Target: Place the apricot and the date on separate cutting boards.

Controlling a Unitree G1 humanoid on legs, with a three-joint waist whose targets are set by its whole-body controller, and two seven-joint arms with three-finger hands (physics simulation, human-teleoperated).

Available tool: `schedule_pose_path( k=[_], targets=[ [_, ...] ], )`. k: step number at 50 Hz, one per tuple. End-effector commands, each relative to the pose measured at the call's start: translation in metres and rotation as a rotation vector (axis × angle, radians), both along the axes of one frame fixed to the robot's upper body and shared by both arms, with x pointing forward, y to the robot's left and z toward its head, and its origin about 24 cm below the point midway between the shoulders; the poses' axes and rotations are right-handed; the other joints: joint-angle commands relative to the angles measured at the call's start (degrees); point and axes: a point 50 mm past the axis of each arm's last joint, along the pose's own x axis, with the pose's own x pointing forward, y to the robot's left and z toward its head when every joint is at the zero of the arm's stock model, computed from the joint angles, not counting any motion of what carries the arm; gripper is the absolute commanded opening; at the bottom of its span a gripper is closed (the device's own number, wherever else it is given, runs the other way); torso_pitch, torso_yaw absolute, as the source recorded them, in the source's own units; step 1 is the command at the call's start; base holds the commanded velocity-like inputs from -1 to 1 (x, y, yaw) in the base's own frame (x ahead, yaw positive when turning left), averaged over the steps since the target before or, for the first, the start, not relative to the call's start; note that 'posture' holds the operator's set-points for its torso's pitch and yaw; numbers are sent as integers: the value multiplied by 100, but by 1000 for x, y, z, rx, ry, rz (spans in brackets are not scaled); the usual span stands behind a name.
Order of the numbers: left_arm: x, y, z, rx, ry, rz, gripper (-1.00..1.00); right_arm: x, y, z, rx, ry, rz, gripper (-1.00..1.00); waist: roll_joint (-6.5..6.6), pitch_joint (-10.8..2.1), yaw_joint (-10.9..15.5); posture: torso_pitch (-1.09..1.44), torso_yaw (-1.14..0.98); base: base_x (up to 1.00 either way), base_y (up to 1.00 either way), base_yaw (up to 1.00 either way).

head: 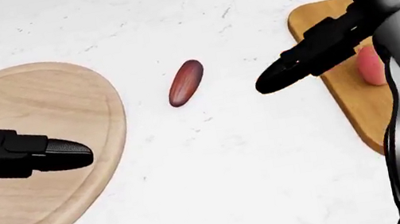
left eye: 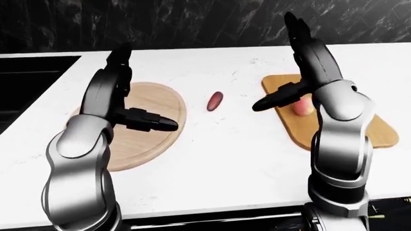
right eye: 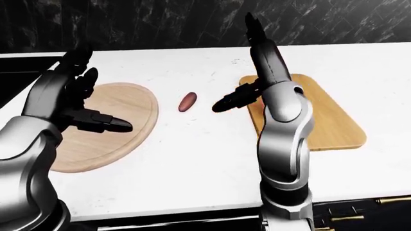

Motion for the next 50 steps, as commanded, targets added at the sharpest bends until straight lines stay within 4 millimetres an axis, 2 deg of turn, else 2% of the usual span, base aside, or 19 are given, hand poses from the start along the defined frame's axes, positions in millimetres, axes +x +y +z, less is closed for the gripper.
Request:
schedule_pose_path(
  k=[1,5,9,19,24,29,37,50],
  targets=[
    [-4,0,12,15,-77,2,100,-5,3,17,5,-67,-30,100,19,-143,-12,0,0,0,0,0],
    [-4,0,11,13,-78,0,100,-2,20,11,58,-34,-20,100,51,-138,-8,0,0,0,0,0],
    [-4,0,10,12,-77,2,100,0,37,1,37,-19,5,100,78,-143,-14,0,0,0,0,0],
    [-5,0,10,10,-77,3,100,-1,73,-3,-7,-45,26,100,137,-147,-39,0,0,0,0,0],
    [-6,0,11,10,-79,3,100,7,88,0,-21,-60,17,100,172,-153,-54,0,0,0,0,0],
    [-5,0,13,11,-82,4,100,15,101,-6,-52,-54,19,100,197,-152,-53,0,0,0,0,0],
    [-5,1,11,10,-78,2,100,27,112,-7,-74,-54,29,100,211,-162,-55,0,0,0,0,0],
    [-6,1,8,9,-76,4,100,36,120,-26,-160,0,23,100,189,-183,-44,0,0,0,0,0]
  ],
)
